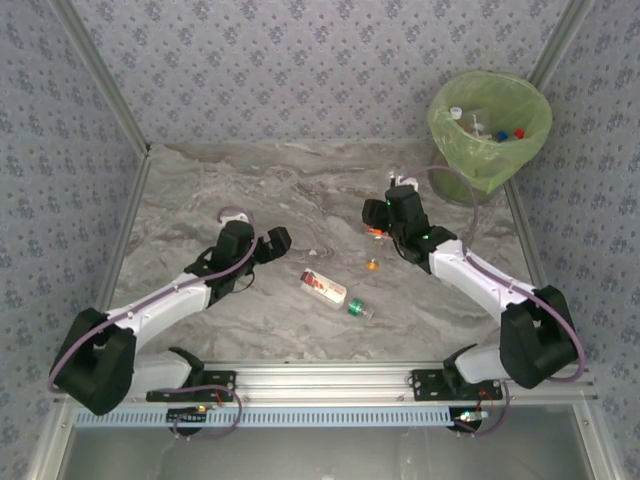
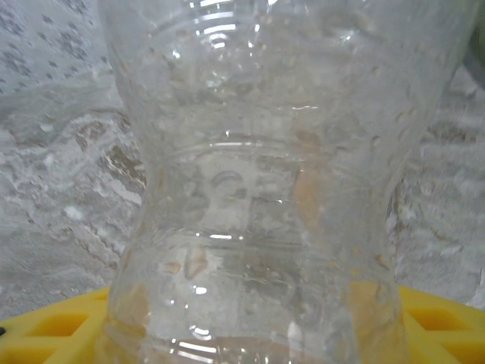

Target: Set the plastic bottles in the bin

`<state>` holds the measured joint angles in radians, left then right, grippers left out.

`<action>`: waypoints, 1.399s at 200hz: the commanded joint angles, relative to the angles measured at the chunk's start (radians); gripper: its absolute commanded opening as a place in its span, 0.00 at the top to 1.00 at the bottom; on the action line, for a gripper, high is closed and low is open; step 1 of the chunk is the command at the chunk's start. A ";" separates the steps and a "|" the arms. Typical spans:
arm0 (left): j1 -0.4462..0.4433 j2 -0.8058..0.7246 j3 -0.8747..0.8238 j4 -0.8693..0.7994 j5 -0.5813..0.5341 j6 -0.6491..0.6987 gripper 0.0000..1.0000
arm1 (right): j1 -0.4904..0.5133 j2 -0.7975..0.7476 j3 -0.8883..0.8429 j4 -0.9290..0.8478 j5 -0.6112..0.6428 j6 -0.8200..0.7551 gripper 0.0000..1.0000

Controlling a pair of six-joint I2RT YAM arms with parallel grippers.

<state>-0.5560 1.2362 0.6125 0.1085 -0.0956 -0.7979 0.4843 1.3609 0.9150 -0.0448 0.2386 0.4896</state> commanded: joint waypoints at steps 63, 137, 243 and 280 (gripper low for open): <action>0.005 0.092 0.083 0.063 -0.055 -0.036 0.01 | -0.040 -0.135 0.103 0.051 -0.053 -0.178 0.61; 0.005 0.116 0.108 0.066 -0.021 -0.016 0.01 | -0.105 -0.124 0.236 0.056 -0.087 -0.286 0.61; 0.006 0.114 0.121 0.053 0.005 -0.008 0.01 | -0.452 0.085 0.593 0.052 -0.280 -0.315 0.62; 0.006 0.119 0.125 0.048 0.003 -0.004 0.01 | -0.548 0.202 0.732 0.066 -0.337 -0.239 0.62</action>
<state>-0.5560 1.3449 0.7101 0.1539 -0.0971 -0.8131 -0.0189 1.5082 1.5425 -0.0063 -0.0360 0.1959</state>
